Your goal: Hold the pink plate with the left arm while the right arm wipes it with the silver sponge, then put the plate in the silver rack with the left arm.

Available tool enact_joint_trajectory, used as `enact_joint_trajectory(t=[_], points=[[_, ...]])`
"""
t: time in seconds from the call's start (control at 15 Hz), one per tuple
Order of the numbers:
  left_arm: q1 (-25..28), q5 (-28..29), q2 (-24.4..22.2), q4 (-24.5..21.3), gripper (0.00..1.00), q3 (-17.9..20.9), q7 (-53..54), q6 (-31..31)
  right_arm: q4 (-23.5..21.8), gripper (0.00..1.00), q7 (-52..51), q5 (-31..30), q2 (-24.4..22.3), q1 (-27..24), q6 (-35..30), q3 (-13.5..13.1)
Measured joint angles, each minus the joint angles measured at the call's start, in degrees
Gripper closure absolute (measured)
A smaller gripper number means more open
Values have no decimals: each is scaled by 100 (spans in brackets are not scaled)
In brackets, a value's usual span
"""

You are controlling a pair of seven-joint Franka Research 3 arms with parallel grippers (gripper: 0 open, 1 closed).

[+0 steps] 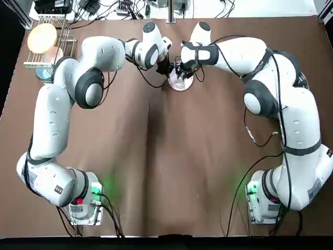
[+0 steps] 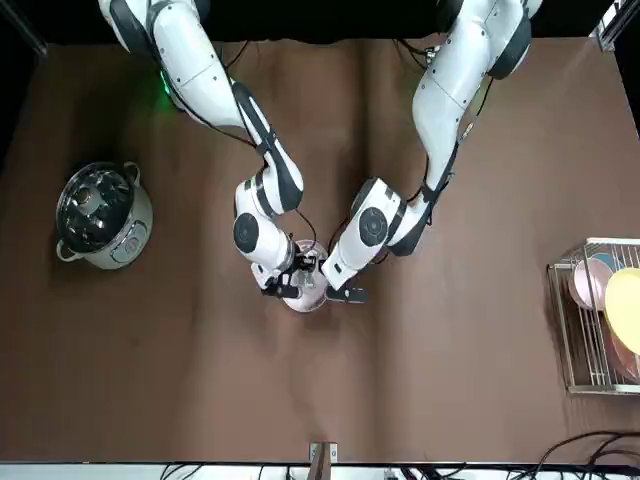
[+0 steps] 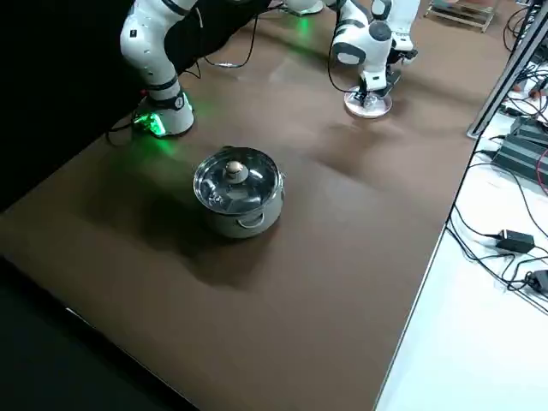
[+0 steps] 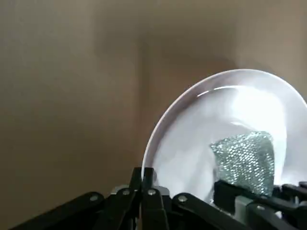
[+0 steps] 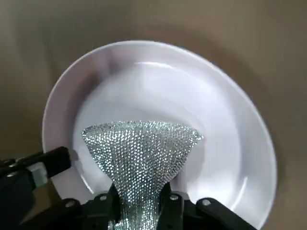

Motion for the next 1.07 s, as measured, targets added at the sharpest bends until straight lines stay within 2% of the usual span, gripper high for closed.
enact_joint_trajectory(t=[0.13,0.47,0.8,1.07], points=[[0,0,0,0,98,0,0,0,16,67,-22,-216,-1,-67,-41,-35],[0,0,0,0,98,0,0,0,17,67,-24,-225,1,-166,-4,-44],[0,0,0,0,98,0,0,0,5,66,107,-211,95,-128,643,-27],[0,0,2,0,98,0,0,0,133,66,306,-204,352,-42,1087,15]])
